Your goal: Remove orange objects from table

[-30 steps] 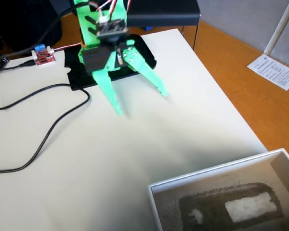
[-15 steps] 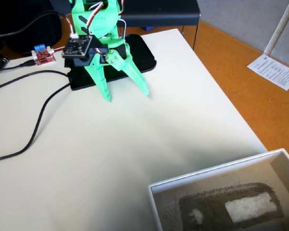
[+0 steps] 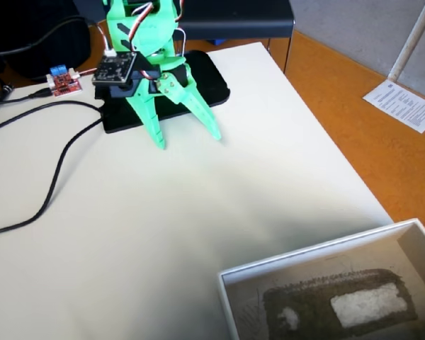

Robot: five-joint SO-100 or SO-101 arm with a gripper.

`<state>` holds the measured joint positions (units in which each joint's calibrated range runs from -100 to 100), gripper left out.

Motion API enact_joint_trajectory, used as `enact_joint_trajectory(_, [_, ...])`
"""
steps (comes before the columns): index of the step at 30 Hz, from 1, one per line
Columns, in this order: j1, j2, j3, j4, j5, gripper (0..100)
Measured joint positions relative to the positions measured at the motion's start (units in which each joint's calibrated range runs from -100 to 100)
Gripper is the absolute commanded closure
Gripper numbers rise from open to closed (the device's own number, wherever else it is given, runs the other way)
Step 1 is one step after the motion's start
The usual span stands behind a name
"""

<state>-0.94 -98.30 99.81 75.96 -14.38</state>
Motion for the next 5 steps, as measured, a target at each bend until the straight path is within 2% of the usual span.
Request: enact_joint_trajectory(5, [-2.79, 0.0, 0.0, 0.0, -0.15, 58])
